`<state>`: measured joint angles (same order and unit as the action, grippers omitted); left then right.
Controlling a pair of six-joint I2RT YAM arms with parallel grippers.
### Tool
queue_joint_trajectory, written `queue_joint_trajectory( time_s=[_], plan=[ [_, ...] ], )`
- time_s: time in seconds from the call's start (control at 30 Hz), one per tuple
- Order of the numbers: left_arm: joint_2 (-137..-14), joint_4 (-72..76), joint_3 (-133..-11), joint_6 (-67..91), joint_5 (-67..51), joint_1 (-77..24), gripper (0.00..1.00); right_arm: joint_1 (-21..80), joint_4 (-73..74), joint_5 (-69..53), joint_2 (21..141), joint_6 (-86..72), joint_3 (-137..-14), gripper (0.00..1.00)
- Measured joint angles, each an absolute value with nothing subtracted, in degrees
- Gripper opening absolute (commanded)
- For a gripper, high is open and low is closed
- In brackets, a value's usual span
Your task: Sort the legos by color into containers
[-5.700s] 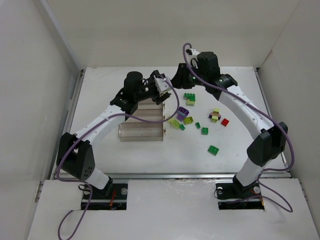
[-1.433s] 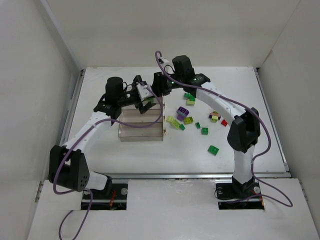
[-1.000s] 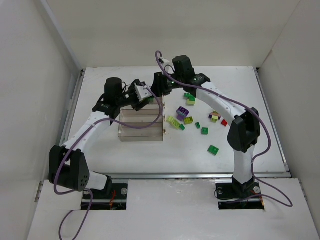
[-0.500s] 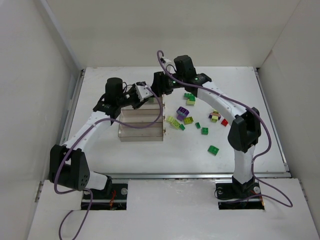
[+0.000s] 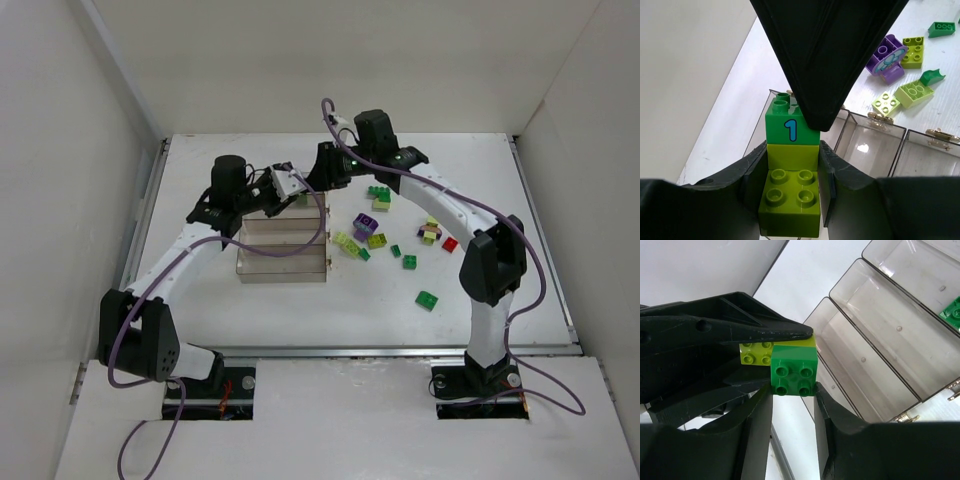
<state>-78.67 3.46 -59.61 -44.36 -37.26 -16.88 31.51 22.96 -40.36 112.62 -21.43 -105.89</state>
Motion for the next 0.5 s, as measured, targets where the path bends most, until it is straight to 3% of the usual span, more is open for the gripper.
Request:
queue_joint_trajectory(
  time_s=[0.5],
  plan=[
    [-75.55,5.78,-55.92,-42.54,-32.23,-16.75,0.0,31.77,22.0,-41.5,115.02,-22.72,-108.18,0.0]
  ],
)
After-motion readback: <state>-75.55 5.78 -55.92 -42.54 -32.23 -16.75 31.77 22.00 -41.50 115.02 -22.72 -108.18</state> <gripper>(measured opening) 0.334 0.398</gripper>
